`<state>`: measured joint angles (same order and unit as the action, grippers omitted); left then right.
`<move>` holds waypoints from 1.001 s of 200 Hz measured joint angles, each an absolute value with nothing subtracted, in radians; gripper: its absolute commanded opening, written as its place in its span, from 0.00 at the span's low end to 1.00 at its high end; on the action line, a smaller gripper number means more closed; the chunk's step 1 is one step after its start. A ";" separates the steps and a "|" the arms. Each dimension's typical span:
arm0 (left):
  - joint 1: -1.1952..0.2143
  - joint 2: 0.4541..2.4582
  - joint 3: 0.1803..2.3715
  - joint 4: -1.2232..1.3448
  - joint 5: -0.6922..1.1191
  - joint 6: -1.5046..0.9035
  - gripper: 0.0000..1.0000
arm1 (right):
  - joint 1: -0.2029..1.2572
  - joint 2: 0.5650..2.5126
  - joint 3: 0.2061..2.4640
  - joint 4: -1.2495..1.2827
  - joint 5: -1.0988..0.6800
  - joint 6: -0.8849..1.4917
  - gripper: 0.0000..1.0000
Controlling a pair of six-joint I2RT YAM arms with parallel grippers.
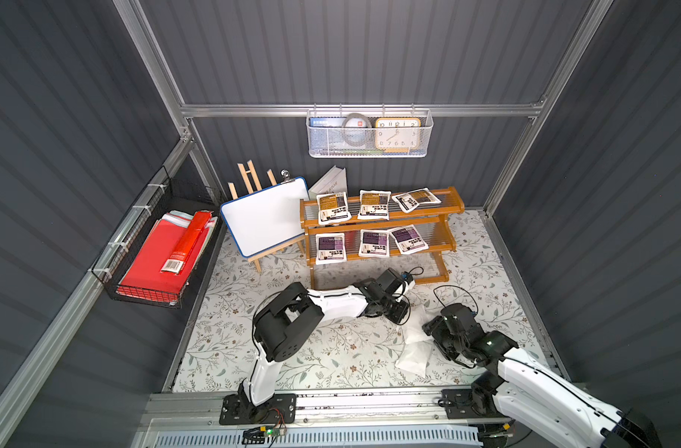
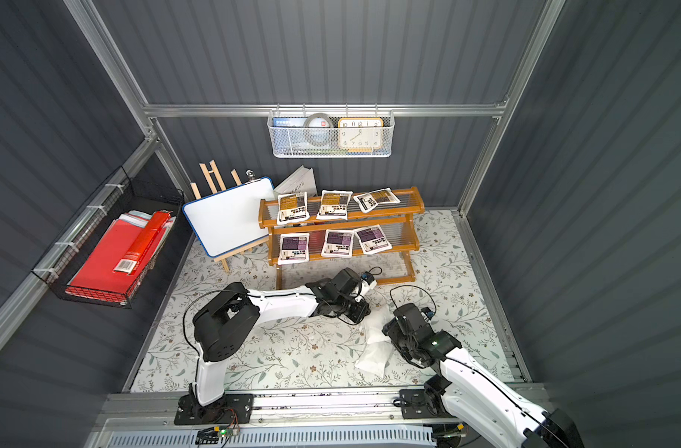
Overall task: Place the bagged coffee beans on the shelf by color
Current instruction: Pick up the bagged coffee beans at the center of the board.
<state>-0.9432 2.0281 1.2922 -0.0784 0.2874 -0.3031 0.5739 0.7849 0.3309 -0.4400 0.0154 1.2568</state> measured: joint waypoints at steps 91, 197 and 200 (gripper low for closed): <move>-0.941 2.028 1.221 -0.031 0.321 -0.291 0.06 | 0.569 0.883 0.324 -0.259 -0.043 1.237 0.04; -0.730 1.587 0.976 -0.130 -0.094 -0.604 0.41 | 0.728 1.203 0.910 -0.606 0.237 0.869 0.00; -0.720 1.567 0.973 -0.131 -0.104 -0.614 0.41 | 0.747 1.231 0.937 -0.622 0.255 0.861 0.00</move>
<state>-0.7204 1.5669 0.9733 -0.1314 -0.1043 -0.6140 0.7467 1.2312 0.9371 -0.6220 0.2554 0.8608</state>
